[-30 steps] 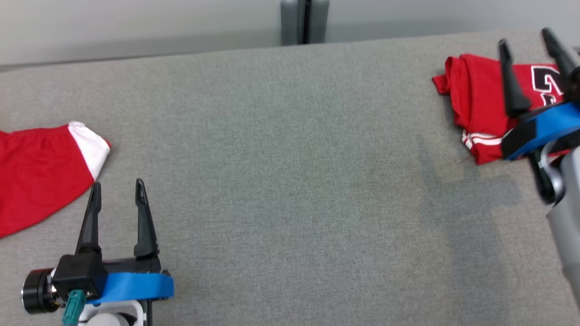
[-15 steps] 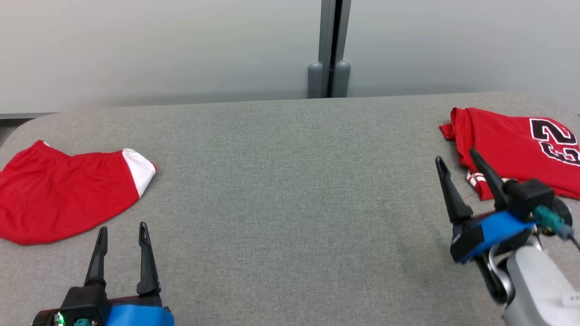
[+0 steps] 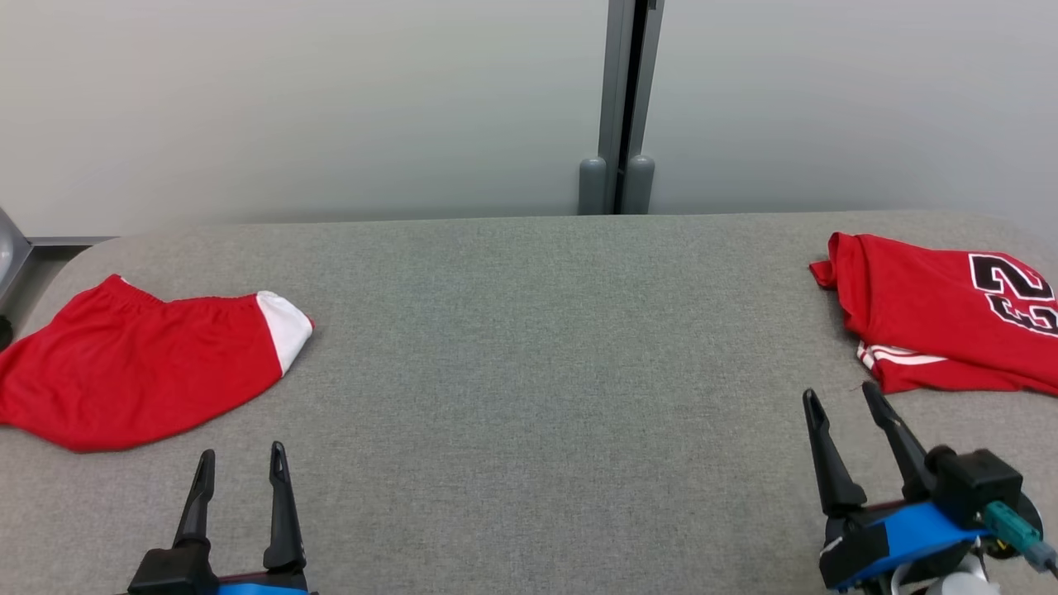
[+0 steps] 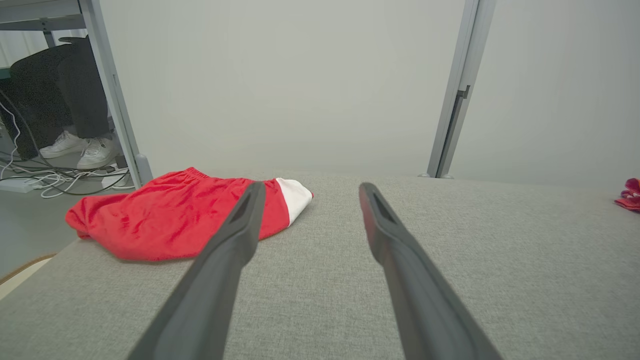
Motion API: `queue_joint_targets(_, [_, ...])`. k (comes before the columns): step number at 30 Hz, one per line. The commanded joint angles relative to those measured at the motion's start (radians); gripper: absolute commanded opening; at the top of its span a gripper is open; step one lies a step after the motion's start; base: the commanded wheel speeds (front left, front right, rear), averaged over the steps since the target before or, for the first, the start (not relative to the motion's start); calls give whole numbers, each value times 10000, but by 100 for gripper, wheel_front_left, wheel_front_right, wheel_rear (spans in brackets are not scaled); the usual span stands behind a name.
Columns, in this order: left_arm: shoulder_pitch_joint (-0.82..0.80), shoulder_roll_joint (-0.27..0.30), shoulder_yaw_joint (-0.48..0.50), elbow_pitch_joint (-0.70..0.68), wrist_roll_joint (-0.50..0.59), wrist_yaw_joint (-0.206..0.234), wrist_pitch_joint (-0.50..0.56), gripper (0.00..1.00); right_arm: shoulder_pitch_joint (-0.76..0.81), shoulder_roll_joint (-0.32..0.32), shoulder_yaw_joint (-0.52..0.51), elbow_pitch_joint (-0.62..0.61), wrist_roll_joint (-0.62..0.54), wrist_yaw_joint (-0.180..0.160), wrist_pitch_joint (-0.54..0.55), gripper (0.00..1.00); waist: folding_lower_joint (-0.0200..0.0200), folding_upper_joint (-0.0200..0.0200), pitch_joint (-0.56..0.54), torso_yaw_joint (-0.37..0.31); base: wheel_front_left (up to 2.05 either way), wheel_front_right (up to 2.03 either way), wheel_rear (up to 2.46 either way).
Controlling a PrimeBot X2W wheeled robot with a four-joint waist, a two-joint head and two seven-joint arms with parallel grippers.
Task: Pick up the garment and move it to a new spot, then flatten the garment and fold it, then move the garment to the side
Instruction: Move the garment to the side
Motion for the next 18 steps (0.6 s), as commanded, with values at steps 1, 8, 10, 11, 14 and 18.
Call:
queue_joint_targets(1, [49,-5,-13,27,-2,3,-24,100,281,100,-92,-132,-70,2,-4,100,1,1,-27,20,0,0,0])
queue_joint_targets(8, [79,-6,-52,114,54,0,-24,100,1028,593,-416,-731,-424,2,-4,100,1,1,-167,115,0,0,0])
queue_joint_targets(10, [70,-5,-62,107,100,-36,-24,100,1147,717,-452,-850,-479,2,-4,100,1,1,-201,128,0,0,0])
queue_joint_targets(11, [63,-7,-64,103,95,-50,-24,100,1195,772,-459,-888,-514,2,-4,100,1,1,-211,132,0,0,0])
queue_joint_targets(14, [-6,-6,-72,80,152,-66,-24,100,1248,875,-470,-940,-553,2,-4,100,1,1,-228,144,0,0,0])
queue_joint_targets(18, [-102,-8,-35,36,194,-89,-24,100,1238,955,-464,-963,-619,2,-4,100,1,1,-243,136,0,0,0])
